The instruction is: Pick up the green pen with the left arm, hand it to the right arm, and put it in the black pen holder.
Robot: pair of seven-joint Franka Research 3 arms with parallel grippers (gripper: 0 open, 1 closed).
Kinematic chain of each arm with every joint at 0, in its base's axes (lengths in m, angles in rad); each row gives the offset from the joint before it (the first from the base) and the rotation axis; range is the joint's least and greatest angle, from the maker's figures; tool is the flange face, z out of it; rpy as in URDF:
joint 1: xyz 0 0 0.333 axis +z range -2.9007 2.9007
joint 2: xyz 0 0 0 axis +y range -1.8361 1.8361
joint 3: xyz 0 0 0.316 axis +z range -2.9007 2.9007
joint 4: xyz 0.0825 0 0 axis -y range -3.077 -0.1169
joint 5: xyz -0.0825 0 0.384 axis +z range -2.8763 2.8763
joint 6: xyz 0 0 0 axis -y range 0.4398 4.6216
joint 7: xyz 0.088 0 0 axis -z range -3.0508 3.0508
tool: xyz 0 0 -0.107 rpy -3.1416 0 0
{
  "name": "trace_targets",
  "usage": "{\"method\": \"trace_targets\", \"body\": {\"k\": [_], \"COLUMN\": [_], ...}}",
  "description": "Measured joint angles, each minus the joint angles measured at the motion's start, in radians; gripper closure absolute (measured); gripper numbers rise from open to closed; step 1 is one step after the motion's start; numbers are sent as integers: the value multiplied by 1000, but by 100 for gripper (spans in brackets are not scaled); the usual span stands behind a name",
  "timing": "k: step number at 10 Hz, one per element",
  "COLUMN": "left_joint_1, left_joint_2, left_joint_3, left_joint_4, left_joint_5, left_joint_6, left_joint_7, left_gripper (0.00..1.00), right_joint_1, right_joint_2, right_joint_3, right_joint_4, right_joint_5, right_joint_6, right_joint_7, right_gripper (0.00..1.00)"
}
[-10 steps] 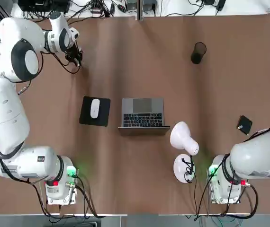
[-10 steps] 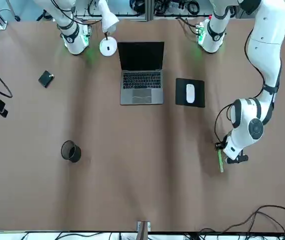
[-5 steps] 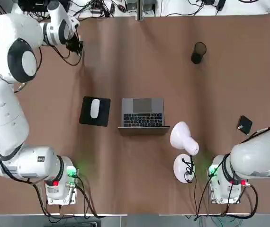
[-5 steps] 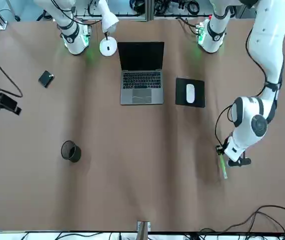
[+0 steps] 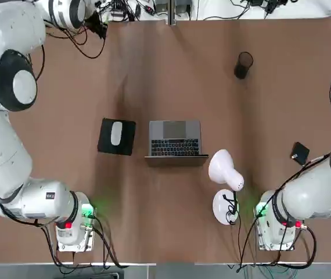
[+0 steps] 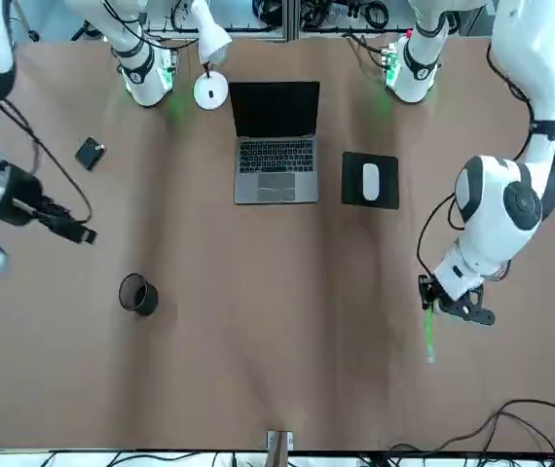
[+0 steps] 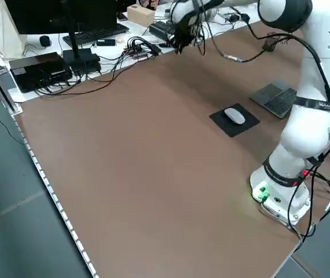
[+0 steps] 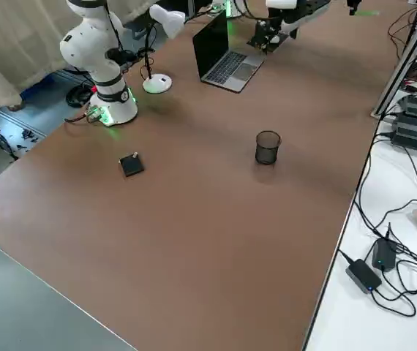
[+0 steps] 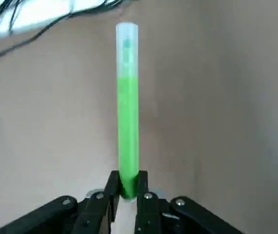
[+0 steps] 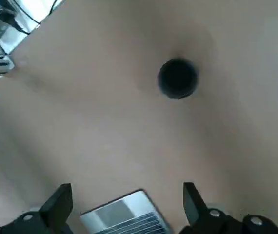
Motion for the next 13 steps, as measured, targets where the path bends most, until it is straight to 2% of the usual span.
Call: {"method": "trace_targets", "body": {"k": [4,6,8,11,13], "left_joint_1": [-2,-5,-6,-19,-80], "left_joint_2": [-21,-24,-40,-51,-47], "left_joint_3": [-144,-211,-282,-384,-401], "left_joint_4": [196,267,284,284,283], "left_joint_5": [4,6,6,28,61], "left_joint_6": [-281,-338,-344,-364,-387], "left_joint_7": [181,301,355,361,361], "left_gripper": [82,82,82,82,82], "right_joint_1": [151,225,299,353,392], "right_joint_2": [23,39,46,46,46], "right_joint_3": [2,2,1,0,0], "right_joint_4": [0,0,1,2,2], "right_joint_5": [2,1,-1,-1,-14], "right_joint_6": [132,195,250,311,344], "right_joint_7": [299,439,558,701,764], "right_gripper": [0,0,0,0,1]}}
